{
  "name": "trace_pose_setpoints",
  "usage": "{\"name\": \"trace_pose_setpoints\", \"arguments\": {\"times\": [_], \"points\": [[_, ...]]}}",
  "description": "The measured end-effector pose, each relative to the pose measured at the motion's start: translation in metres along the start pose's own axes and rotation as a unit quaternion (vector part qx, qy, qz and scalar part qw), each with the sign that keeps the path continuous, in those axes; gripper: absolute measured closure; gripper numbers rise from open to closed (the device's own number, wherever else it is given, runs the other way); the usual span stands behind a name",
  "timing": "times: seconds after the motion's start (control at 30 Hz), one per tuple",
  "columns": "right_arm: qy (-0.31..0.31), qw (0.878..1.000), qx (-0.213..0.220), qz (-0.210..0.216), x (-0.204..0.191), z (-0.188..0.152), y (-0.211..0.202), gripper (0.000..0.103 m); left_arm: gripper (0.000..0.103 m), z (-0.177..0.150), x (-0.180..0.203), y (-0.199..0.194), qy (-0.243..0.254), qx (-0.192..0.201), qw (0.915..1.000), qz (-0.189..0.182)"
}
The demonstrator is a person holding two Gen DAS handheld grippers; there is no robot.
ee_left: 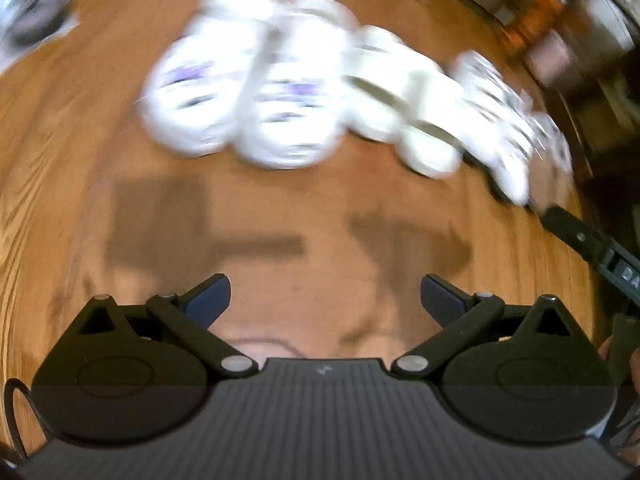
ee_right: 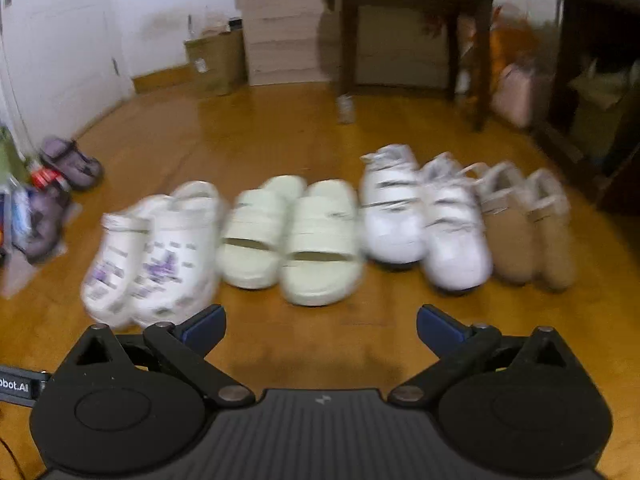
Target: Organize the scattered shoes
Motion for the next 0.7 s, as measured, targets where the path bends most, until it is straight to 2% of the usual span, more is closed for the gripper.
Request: {"name": "trace_pose_setpoints", "arguments": {"times": [0.07,0.2,0.27,0.3,0.33,0.5,0.57,0.7], "points": [[-0.001,1.000,-0.001,-0.018,0.010,-0.008,-0.014,0.001,0.000,-0.007,0.037,-0.004,0.051,0.001,0.9987,0.004],[0.018,1.000,0.002,-0.022,0.027,-0.017,-0.038,0.001,0.000,-0.019,0.081,-0.006,0.077,0.010,0.9969,0.017],[0.023,1.000,0.006,-0.017,0.037,-0.020,-0.050,0.001,0.000,-0.025,0.093,-0.007,0.095,0.015,0.9948,0.031],[0.028,0.999,0.009,-0.015,0.044,-0.023,-0.054,0.001,0.000,-0.030,0.102,-0.004,0.113,0.020,0.9922,0.051],[0.033,0.999,0.010,-0.013,0.050,-0.025,-0.057,0.001,0.000,-0.034,0.107,-0.001,0.115,0.028,0.9909,0.064],[0.057,0.998,0.011,-0.020,0.087,-0.038,-0.065,0.001,0.000,-0.050,0.120,0.016,0.061,0.057,0.9940,0.070],[0.067,0.997,0.014,-0.027,0.096,-0.043,-0.063,0.001,0.000,-0.067,0.125,0.017,0.047,0.081,0.9904,0.102],[0.099,0.994,-0.006,-0.034,0.114,-0.059,-0.056,0.001,0.000,-0.088,0.140,0.018,0.047,0.086,0.9897,0.105]]}}
Point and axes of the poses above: each gripper's, at about its wrist camera, not at the fingertips, and y roughly the way its jaws point, x to its right, z to its top, the point moved 5 cm from there along y, roughly the way its jaws point, and after that the axes turned 10 degrees about -y, right-handed, at the moved point
